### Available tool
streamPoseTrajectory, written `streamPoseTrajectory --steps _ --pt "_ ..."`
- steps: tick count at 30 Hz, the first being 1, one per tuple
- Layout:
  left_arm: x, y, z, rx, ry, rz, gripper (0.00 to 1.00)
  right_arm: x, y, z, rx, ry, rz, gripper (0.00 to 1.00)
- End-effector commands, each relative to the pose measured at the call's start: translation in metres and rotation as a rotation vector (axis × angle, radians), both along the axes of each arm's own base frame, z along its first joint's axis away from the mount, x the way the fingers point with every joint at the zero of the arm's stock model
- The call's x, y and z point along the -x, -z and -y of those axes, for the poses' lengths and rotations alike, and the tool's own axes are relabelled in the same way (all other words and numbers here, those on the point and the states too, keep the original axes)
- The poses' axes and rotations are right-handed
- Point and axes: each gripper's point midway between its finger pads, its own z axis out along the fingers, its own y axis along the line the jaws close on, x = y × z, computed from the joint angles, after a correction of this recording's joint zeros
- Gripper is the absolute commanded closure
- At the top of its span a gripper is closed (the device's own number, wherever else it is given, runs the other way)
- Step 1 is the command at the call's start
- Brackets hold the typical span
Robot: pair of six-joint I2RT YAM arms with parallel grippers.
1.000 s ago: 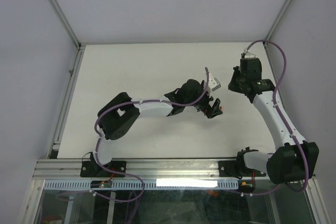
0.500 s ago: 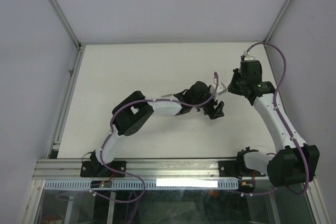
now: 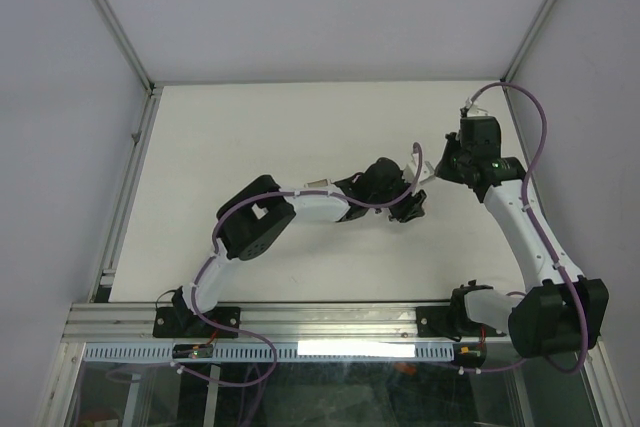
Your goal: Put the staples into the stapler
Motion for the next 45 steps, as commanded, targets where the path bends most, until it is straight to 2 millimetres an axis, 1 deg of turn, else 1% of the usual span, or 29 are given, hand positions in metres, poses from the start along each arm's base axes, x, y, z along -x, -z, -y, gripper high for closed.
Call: streamPoseTrajectory --steps 1,2,4,7,9,10,11,12,16,18,22,23,24,28,30,33,37,40,45 --pt "-0.002 -0.023 0.020 0.053 0.018 0.116 0.58 -0.005 -0.016 -0.006 -0.025 -0.031 0.067 0.86" --pt "-0.003 -0.023 0.020 0.054 0.020 0.121 0.60 -0.004 -0.016 -0.006 -0.025 -0.031 0.068 0.86" --pt "-0.002 -0.023 0.020 0.052 0.021 0.125 0.68 -0.004 -0.016 -0.006 -0.026 -0.033 0.069 0.86" --pt "-0.002 -0.027 0.016 0.063 -0.001 0.134 0.84 -0.003 -0.015 -0.006 -0.028 -0.035 0.068 0.86" --pt "-0.003 -0.034 0.009 0.079 -0.037 0.141 0.93 -0.003 -0.015 -0.007 -0.033 -0.038 0.071 0.86" --pt "-0.006 -0.044 0.004 0.096 -0.078 0.151 0.98 -0.003 -0.014 -0.008 -0.036 -0.042 0.069 0.86" --pt "-0.007 -0.052 -0.003 0.111 -0.114 0.153 1.00 -0.003 -0.015 -0.009 -0.041 -0.046 0.071 0.86" --pt "-0.007 -0.053 -0.015 0.115 -0.159 0.139 1.00 -0.002 -0.015 -0.011 -0.046 -0.050 0.072 0.86" --pt "-0.008 -0.077 -0.056 0.165 -0.348 0.081 1.00 -0.001 -0.013 -0.013 -0.056 -0.058 0.070 0.86" --pt "-0.012 -0.078 -0.083 0.150 -0.478 0.040 1.00 -0.001 -0.011 -0.015 -0.064 -0.067 0.067 0.86" --pt "-0.027 -0.068 -0.142 0.081 -0.786 -0.027 1.00 0.000 -0.006 -0.022 -0.089 -0.088 0.059 0.86" --pt "-0.031 -0.065 -0.153 0.067 -0.846 -0.041 1.00 -0.001 -0.006 -0.024 -0.093 -0.094 0.059 0.86" --pt "-0.039 -0.063 -0.167 0.057 -0.912 -0.058 1.00 0.000 -0.004 -0.027 -0.095 -0.103 0.056 0.86" --pt "-0.062 -0.047 -0.197 0.066 -1.084 -0.184 1.00 0.001 0.001 -0.043 -0.086 -0.137 0.041 0.86" --pt "-0.069 -0.046 -0.205 0.100 -1.166 -0.210 1.00 0.003 0.002 -0.052 -0.083 -0.156 0.038 0.86" --pt "-0.079 -0.046 -0.213 0.130 -1.270 -0.216 1.00 0.004 0.002 -0.066 -0.087 -0.184 0.040 0.86" --pt "-0.086 -0.033 -0.215 0.082 -1.361 -0.238 1.00 0.005 0.005 -0.080 -0.080 -0.211 0.031 0.86" --pt "-0.088 -0.024 -0.215 0.040 -1.405 -0.252 1.00 0.005 0.007 -0.087 -0.076 -0.223 0.026 0.86" --pt "-0.085 -0.013 -0.215 0.045 -1.446 -0.305 1.00 0.005 0.009 -0.095 -0.074 -0.235 0.022 0.86"
